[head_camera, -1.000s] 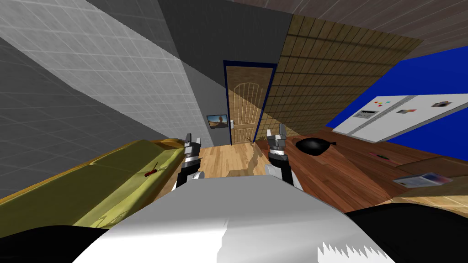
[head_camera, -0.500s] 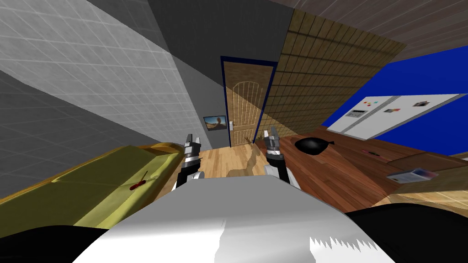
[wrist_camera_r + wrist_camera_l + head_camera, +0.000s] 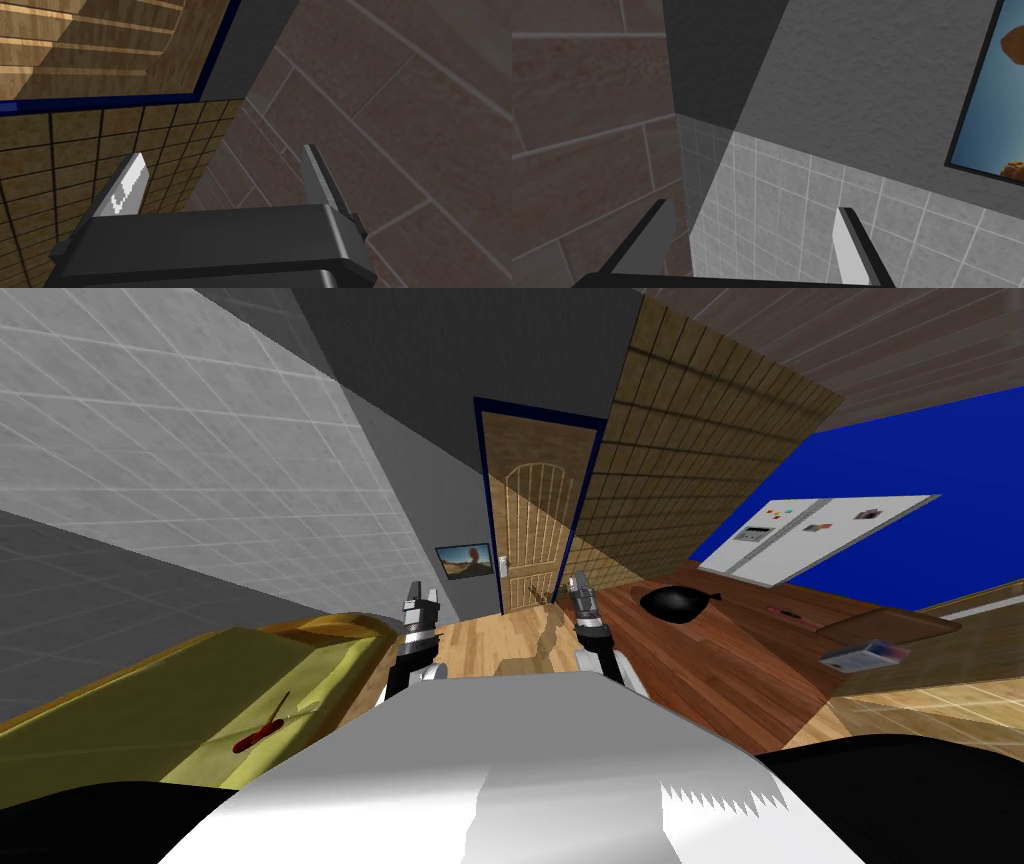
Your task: Pull the door open
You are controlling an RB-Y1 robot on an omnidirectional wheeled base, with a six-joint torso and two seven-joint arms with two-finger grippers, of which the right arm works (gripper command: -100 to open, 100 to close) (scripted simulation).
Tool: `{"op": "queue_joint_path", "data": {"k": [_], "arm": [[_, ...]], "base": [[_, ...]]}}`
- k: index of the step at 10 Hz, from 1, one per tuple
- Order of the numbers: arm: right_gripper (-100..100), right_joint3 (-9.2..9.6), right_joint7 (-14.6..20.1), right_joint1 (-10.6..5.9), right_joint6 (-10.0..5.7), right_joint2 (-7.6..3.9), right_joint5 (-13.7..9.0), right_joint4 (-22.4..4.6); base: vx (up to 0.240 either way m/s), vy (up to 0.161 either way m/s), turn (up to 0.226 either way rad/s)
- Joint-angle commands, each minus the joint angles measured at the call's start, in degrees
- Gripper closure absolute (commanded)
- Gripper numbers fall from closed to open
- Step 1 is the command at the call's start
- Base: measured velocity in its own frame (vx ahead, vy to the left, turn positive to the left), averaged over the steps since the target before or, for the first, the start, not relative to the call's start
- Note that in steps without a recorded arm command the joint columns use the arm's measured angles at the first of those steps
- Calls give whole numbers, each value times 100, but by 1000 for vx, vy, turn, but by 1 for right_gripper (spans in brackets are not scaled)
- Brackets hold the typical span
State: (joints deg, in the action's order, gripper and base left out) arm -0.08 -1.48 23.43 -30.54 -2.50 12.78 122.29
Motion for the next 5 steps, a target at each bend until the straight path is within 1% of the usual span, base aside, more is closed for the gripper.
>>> {"op": "queue_joint_path", "data": {"k": [1,2,3,4,5], "arm": [[-100,41,-120,-71,18,-69,223,-138],[-100,56,-160,-88,9,-87,294,-193],[-100,87,-240,-125,-8,-120,437,-305],[-100,104,-283,-145,-18,-135,515,-365],[-100,137,-370,-184,-37,-165,671,-486]], "base": [[155,117,-120],[155,105,-75],[136,115,-101],[138,90,-106],[175,60,-139]]}}
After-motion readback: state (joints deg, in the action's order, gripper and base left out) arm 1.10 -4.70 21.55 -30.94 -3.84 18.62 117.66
